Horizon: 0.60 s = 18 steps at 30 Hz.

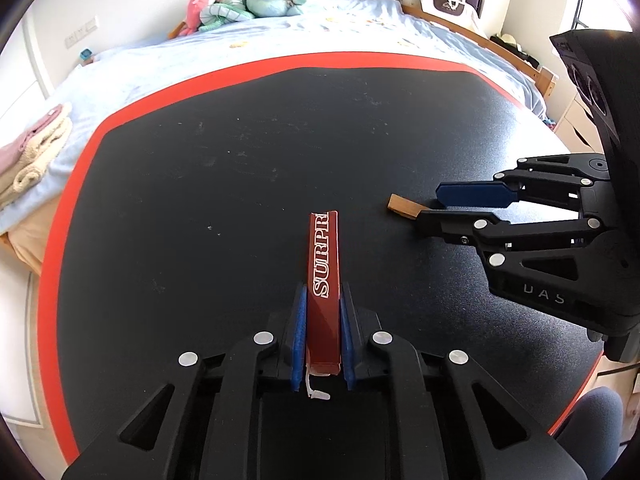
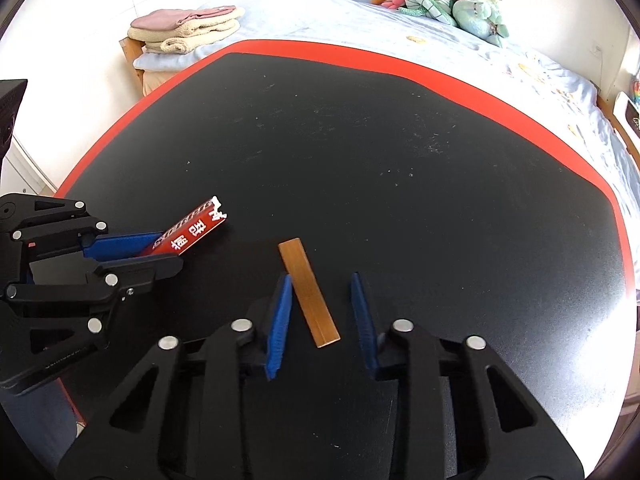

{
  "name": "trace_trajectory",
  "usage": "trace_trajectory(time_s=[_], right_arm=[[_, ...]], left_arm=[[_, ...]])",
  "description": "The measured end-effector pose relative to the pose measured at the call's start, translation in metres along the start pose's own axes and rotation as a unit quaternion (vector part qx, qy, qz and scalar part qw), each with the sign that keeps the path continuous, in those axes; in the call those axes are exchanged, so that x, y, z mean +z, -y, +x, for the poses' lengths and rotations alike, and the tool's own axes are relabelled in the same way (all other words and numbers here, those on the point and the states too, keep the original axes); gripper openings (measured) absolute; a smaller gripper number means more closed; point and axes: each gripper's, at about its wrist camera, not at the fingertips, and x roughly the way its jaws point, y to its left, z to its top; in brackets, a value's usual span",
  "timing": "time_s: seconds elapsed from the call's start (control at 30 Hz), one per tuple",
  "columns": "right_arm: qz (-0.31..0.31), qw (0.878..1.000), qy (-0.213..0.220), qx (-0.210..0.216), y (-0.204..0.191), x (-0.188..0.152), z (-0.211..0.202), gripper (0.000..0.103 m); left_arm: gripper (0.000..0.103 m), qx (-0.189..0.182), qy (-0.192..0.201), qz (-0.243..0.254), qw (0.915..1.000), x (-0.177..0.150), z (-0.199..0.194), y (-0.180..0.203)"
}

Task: Collect trash
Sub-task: 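Lift and carry the red box and wooden stick over the wastebasket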

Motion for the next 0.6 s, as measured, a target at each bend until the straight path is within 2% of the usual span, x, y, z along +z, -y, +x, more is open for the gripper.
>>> trace_trajectory(time_s=[0.03, 0.27, 0.6], right_arm=[[0.003, 1.0, -0.003, -0.001, -0.002, -0.001, -0.001, 0.011], [0.033, 0.999, 0.0, 0.001, -0.002, -0.01, -0.014, 0.011], [0.068, 0.997, 0.026, 0.006, -0.013, -0.04, -0.073, 0.011]], left_arm=[[0.014, -0.003, 0.0, 0.0, 1.0, 0.0, 0.0, -0.001], [0.014, -0.029, -0.002, -0.005, 0.9996, -0.008, -0.006, -0.002], [0.014, -0.059, 0.009, 0.022, 0.998, -0.021, -0.039, 0.013]])
